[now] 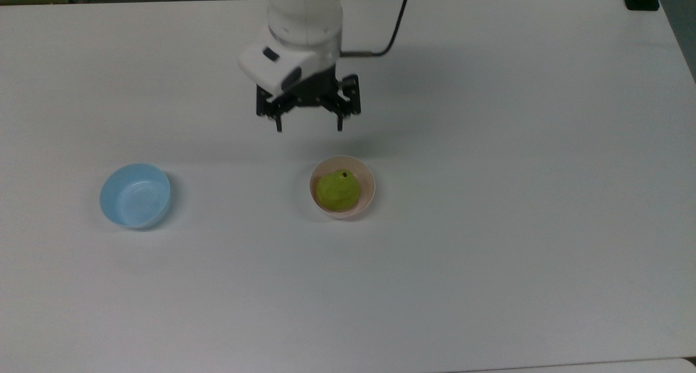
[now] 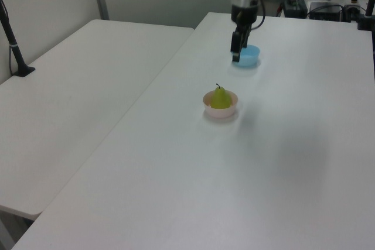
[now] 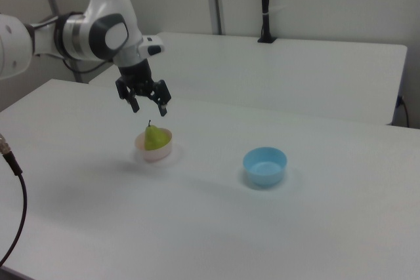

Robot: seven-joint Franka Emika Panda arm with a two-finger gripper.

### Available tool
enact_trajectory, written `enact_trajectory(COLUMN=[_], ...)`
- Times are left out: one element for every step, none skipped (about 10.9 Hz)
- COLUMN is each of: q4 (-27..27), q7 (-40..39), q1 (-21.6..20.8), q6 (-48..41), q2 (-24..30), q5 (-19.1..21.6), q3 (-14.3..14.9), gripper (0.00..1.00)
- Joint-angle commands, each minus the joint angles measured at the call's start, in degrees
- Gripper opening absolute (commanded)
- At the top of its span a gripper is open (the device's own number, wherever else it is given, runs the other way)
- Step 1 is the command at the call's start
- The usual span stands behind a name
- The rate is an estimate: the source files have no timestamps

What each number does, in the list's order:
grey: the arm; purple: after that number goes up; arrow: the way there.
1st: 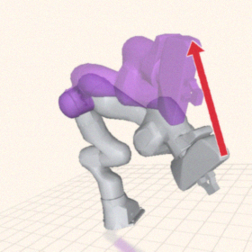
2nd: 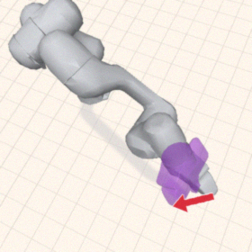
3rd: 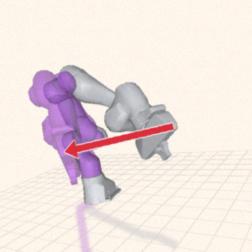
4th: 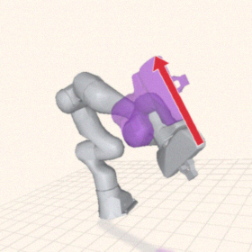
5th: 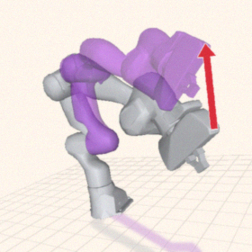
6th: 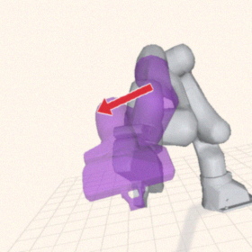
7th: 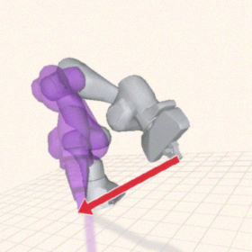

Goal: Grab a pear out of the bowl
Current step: 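Move the open gripper over the green pear in the pink bowl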

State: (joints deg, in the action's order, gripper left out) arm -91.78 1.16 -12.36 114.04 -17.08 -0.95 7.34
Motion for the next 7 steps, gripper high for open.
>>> enact_trajectory(q4=[0.2, 0.2, 0.2, 0.2, 0.2, 0.2, 0.2], q7=[1.56, 1.57, 1.66, 1.66, 1.66, 1.66, 1.57], q1=[-3.45, -3.46, -3.54, -3.55, -3.63, -4.16, -4.16], q6=[8.98, 11.1, 11.81, 11.82, 11.91, 11.91, 11.91], q2=[-7.24, -8.31, -9.1, -9.46, -10.42, -10.95, -11.22], q5=[-0.37, -0.45, -0.46, -0.46, -0.54, -0.8, -0.81], q3=[0.57, 0.57, 0.57, 0.57, 0.57, 0.57, 0.57], gripper=[1.0, 1.0, 1.0, 1.0, 1.0, 1.0, 1.0])
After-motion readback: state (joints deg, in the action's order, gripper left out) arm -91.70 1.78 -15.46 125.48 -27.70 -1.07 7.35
